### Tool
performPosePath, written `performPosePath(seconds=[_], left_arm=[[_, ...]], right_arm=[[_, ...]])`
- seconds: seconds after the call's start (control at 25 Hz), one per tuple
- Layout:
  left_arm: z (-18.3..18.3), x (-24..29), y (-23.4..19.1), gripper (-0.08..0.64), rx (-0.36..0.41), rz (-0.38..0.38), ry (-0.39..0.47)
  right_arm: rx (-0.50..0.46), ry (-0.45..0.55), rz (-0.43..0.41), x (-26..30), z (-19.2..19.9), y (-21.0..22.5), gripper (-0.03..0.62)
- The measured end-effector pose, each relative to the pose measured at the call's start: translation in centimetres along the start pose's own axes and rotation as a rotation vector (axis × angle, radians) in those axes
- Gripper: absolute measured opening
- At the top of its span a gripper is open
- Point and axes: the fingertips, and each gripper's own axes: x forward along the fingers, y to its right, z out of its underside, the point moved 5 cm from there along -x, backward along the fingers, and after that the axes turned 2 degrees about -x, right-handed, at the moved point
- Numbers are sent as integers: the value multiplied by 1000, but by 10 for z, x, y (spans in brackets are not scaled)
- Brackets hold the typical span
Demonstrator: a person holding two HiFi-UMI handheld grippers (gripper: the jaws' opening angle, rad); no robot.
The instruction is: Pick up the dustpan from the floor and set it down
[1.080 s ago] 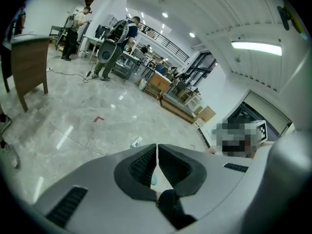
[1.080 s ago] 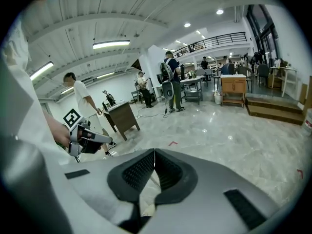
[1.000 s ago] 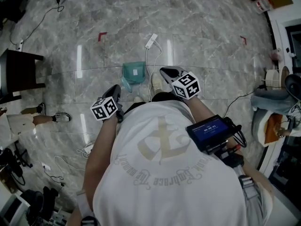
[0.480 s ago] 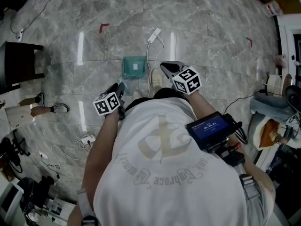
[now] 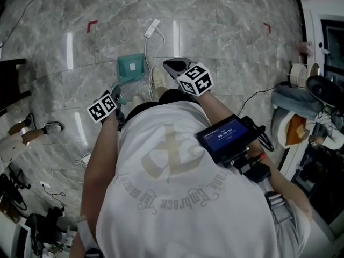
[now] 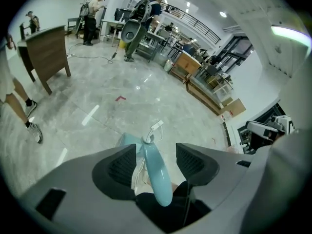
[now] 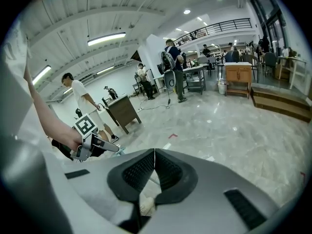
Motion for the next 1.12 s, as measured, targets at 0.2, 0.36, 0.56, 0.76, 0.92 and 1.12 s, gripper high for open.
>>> performPosePath(seconds=[0.2, 0.36, 0.56, 0.76, 0.92, 1.12], left_arm=[[21, 17, -9, 249, -99, -27, -98], [29, 23, -16, 247, -138, -36, -118], [38, 32, -21, 240, -152, -23, -151], [41, 30, -26, 126, -187, 15, -151], [48, 23, -28, 114, -208, 25, -134], [47, 15, -34, 109, -224, 38, -86]], right_arm=[[8, -3, 9, -3, 2, 3, 18], [12, -5, 16, -4, 5, 5, 18], [16, -19, 26, -7, 13, 9, 18], [8, -22, 26, -7, 10, 10, 18], [-5, -23, 16, -9, 10, 4, 18], [-26, -22, -5, -5, 7, 2, 18]])
